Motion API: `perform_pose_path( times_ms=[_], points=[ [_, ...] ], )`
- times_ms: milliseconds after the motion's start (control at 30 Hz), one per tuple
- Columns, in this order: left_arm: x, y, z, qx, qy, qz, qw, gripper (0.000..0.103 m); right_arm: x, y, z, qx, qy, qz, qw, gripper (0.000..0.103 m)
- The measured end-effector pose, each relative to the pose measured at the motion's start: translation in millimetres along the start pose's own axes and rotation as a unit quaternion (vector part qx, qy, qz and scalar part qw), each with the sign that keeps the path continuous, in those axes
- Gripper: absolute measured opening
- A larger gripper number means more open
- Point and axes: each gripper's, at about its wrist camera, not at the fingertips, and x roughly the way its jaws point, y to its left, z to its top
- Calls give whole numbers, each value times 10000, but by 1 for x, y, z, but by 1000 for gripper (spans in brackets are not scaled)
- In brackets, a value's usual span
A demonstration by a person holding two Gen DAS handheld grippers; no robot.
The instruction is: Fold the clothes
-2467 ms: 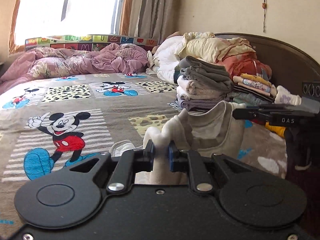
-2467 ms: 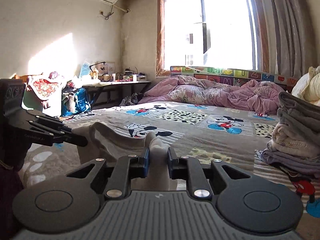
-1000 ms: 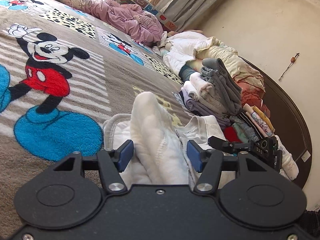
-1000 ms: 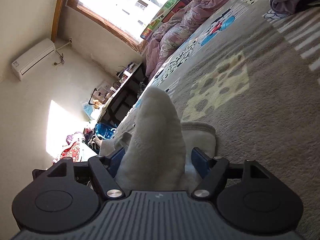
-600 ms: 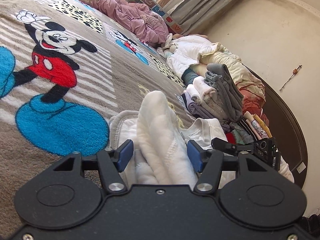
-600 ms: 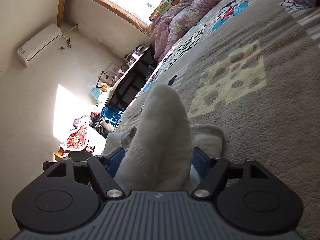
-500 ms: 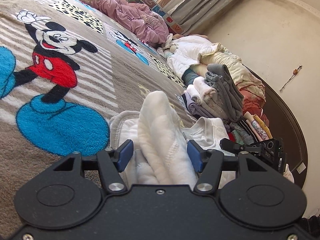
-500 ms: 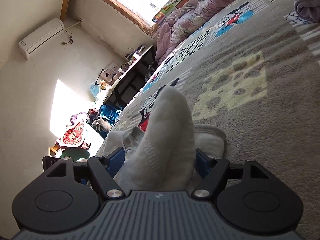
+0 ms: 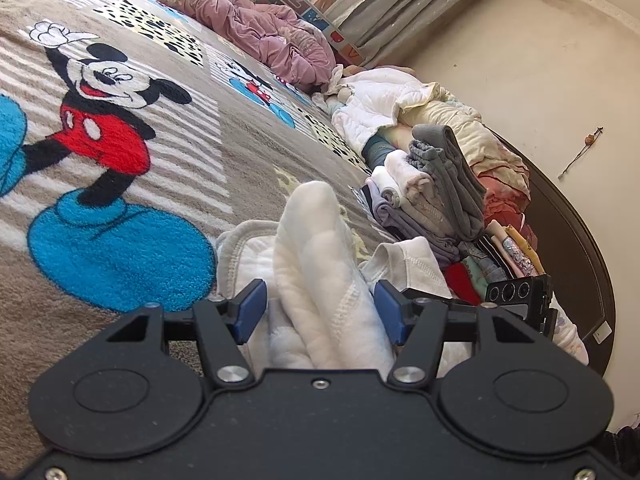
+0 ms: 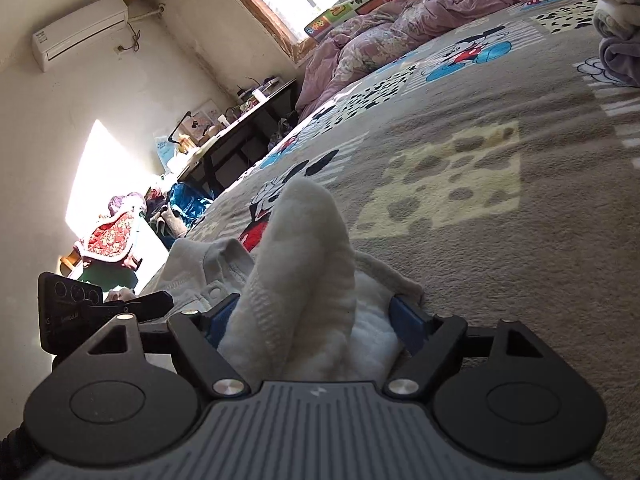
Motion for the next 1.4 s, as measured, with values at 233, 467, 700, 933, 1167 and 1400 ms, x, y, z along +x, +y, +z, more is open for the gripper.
perform_pose_path(
  times_ms=[233, 467, 700, 933, 1167, 1400],
  points=[
    [-2, -9, -2, 294, -161, 129, 9994, 39, -20, -3, 1, 384, -467, 242, 9979, 49],
    [2, -4, -4, 226, -180, 340, 9990, 26, -19, -22, 0, 1002, -577, 356, 9927, 37],
    [2, -4, -4, 237, -60, 486, 9985, 41, -16, -1, -5, 404, -663, -484, 9958, 52],
    [-33, -49, 1, 1435, -873, 811, 9824, 45, -38, 50, -9, -1090, -1196, -1038, 9813, 56],
    [18, -52, -1, 2015, -243, 803, 9759, 45, -14, 52, -4, -1442, -892, -820, 9821, 57],
    [32, -37, -9, 1866, 119, 889, 9783, 47, -6, 33, -9, -949, -567, -687, 9915, 57]
  ],
)
